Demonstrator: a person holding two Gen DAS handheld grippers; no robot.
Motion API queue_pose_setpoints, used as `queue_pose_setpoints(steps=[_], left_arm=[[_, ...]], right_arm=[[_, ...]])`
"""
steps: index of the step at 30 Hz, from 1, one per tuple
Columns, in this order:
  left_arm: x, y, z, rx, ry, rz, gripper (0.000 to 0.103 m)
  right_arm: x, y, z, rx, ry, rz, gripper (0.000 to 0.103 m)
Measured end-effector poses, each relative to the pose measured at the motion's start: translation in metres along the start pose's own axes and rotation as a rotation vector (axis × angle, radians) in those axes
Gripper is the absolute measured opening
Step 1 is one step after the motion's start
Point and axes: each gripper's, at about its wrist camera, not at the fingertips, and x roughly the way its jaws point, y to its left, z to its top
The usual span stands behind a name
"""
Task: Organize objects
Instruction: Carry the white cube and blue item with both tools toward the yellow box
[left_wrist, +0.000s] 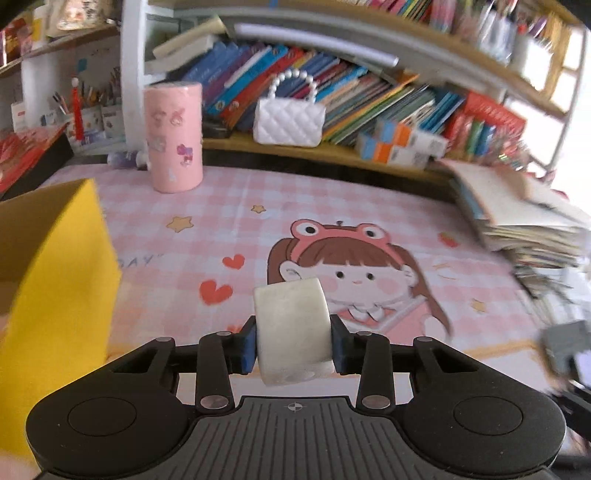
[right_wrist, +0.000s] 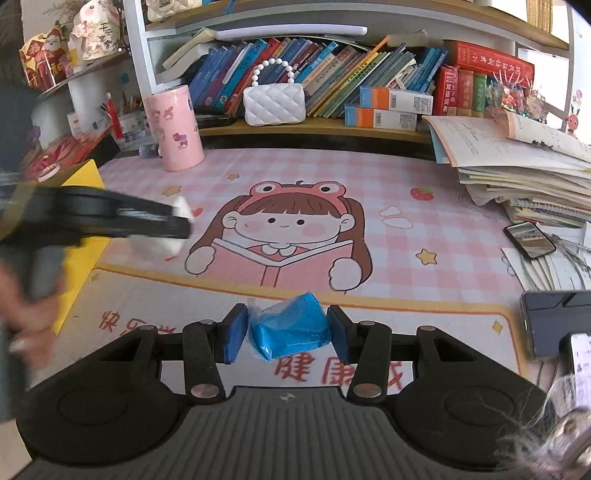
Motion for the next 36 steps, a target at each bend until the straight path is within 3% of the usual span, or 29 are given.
queue_pose_setpoints(steps=[6, 20, 36], left_arm=[[-0.063, 0.024, -0.042, -0.045, 0.014, -0.04, 0.036], [-0.132, 0.103, -0.083, -0.152, -0.027, -0.013, 0.036], [-0.21, 0.185, -0.136, -0.225, -0.048, 0.025, 0.035]], right_arm=[[-0.01, 0.029, -0.006, -0.028, -0.007, 0.004, 0.045], [-0.036, 0.126, -0.022, -0.13, -0.016, 0.085, 0.045], [-0.076, 0.24, -0.068, -0.217, -0.004, 0.164, 0.045]])
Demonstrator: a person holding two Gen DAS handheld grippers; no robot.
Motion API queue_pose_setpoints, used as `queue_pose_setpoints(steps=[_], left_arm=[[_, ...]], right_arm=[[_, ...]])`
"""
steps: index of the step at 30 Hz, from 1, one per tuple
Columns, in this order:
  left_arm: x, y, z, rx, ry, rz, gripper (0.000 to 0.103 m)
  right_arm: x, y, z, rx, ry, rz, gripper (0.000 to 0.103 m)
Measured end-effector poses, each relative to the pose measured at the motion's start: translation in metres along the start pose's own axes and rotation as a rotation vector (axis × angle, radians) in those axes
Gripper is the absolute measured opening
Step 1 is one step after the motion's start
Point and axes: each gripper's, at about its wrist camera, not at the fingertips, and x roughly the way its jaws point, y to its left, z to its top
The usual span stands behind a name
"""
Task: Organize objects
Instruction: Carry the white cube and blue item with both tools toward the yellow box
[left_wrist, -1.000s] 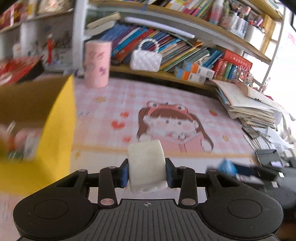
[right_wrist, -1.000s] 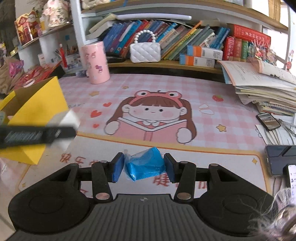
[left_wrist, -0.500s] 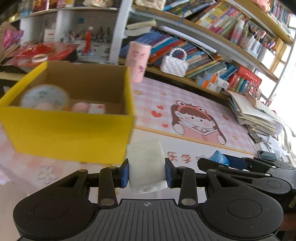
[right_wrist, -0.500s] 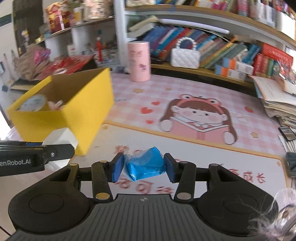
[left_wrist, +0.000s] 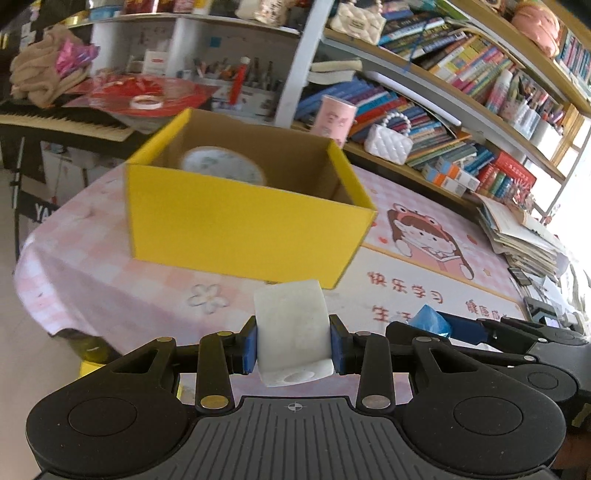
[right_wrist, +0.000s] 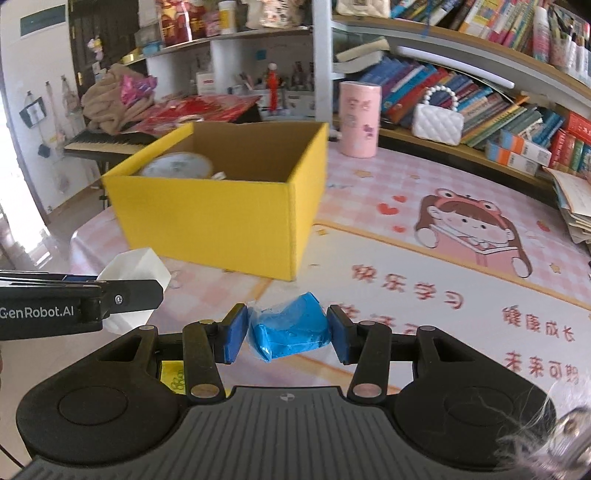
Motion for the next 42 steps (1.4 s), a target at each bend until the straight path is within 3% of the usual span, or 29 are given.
queue_pose_setpoints(steps=[11, 22, 37, 42], left_arm=[[-0.035, 0.042, -0.005, -0.003, -0.041, 0.0, 0.035], [-0.049, 0.065, -0.001, -0.007, -0.077, -0.003, 0.035], [-0.034, 0.063, 0.018, -0.007, -0.108, -0.002, 0.035], [-0.027, 0.059, 0.036, -0.02, -0.148, -0.004, 0.035]], right_arm=[[-0.011, 0.056, -0.008, -0.011, -0.026, 0.006, 0.045], [-0.011, 0.085, -0.002, -0.029, -0.04, 0.005, 0.045], [0.014, 0.081, 0.018, -0.055, -0.015, 0.023, 0.045], [0.019, 0.073, 0.036, -0.072, -0.064, 0.036, 0.045]])
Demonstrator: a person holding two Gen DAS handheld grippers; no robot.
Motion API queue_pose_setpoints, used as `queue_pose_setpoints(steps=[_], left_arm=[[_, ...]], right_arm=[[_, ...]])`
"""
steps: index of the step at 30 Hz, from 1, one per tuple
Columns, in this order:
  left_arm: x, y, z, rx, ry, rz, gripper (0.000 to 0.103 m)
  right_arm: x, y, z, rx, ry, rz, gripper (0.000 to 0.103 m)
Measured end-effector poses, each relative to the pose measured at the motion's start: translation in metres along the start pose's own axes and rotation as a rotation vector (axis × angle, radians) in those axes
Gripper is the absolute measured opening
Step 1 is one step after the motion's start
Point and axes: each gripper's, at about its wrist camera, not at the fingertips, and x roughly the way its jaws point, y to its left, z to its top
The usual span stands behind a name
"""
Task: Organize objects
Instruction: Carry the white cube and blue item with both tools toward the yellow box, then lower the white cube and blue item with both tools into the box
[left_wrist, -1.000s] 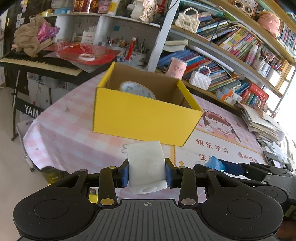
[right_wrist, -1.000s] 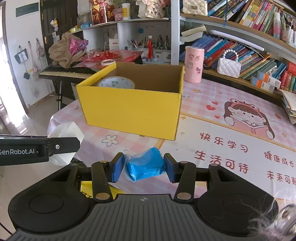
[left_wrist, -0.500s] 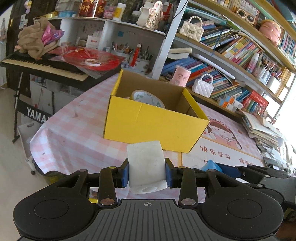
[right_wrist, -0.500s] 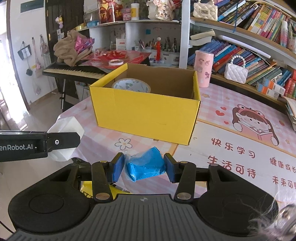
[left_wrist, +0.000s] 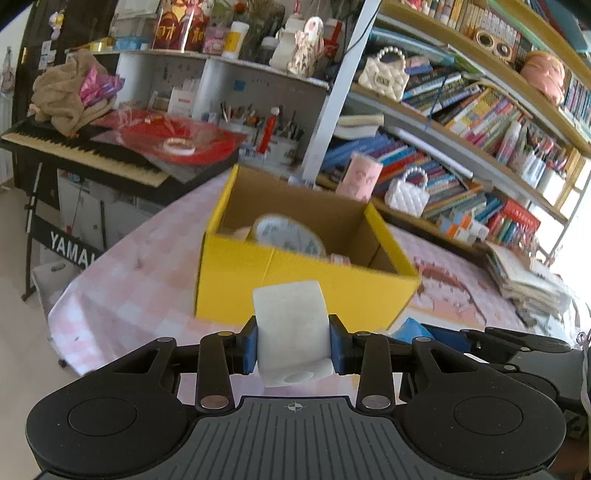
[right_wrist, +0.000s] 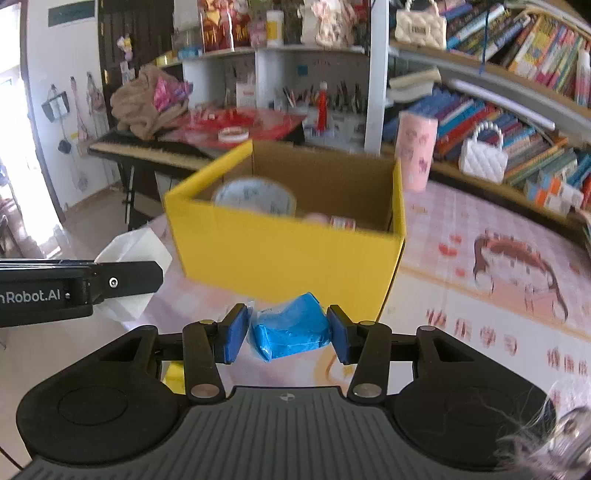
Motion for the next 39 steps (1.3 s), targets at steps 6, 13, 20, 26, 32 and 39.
queue_pose_setpoints(steps=[6, 13, 20, 26, 32, 39], left_arm=[[0.019, -0.012, 0.032, -0.003, -0.062, 0.014, 0.035], [0.046, -0.028, 0.056, -0.017, -0.099, 0.058, 0.035], [0.071, -0.039, 0.061, -0.021, -0.079, 0.11, 0.035], [0.086, -0.044, 0.061, -0.025, -0.052, 0.14, 0.035], [0.099, -0.05, 0.061, -0.03, -0.031, 0.146, 0.035], [0.116, -0.063, 0.058, -0.004, 0.002, 0.123, 0.035]], right_arm=[[0.01, -0.021, 0.037, -0.043, -0.106, -0.003, 0.045], [0.043, -0.047, 0.068, -0.075, -0.126, 0.016, 0.045], [0.085, -0.06, 0.076, -0.127, -0.045, 0.076, 0.045], [0.108, -0.065, 0.075, -0.168, 0.016, 0.116, 0.046], [0.106, -0.073, 0.071, -0.18, 0.009, 0.142, 0.054], [0.09, -0.083, 0.063, -0.184, -0.042, 0.149, 0.054]])
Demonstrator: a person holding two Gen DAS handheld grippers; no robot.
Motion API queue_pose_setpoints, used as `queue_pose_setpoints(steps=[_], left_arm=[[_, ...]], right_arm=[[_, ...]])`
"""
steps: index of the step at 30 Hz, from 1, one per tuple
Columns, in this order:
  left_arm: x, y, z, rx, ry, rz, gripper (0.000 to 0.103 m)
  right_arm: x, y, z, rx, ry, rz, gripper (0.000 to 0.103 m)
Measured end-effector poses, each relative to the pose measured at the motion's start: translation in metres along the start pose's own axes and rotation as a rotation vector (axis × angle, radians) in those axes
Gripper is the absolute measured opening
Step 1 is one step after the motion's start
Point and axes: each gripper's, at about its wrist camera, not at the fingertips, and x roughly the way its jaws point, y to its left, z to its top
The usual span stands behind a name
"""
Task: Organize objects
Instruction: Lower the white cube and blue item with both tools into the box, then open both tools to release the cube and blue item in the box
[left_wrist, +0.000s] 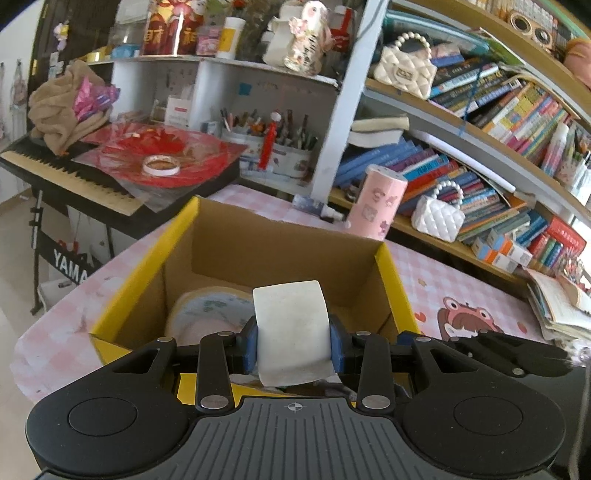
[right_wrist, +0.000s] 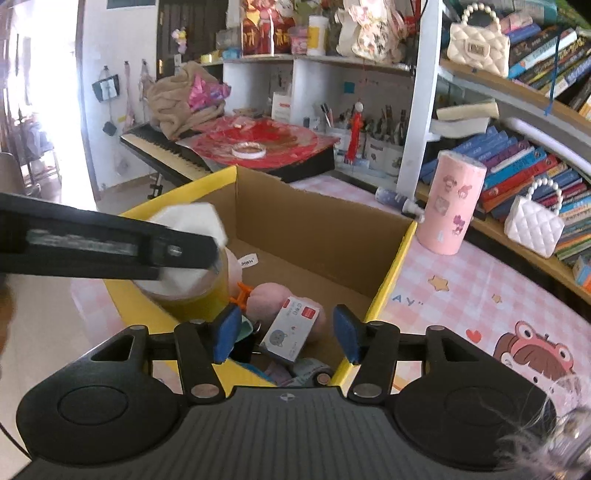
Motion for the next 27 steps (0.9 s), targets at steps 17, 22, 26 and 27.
queue_pose_setpoints(steps=[17, 22, 26, 27], left_arm=[[0.03, -0.022, -0.011, 0.035, 0.105, -0.057, 0.039], [0.02, -0.026, -0.012, 0.074, 0.082, -0.063, 0.067], [0.005, -0.029, -0.013, 0.105, 0.046, -0.083, 0.069], [0.0, -0.029, -0.014, 0.107, 0.036, -0.088, 0.07]], right_arm=[[-0.038, -0.01, -0.019, 0.026, -0.07, -0.091, 0.059], [-0.046, -0.009, -0.023, 0.05, -0.073, -0.119, 0.059], [-0.052, -0.003, -0.028, 0.072, -0.062, -0.138, 0.06], [-0.054, -0.001, -0.03, 0.078, -0.059, -0.144, 0.06]])
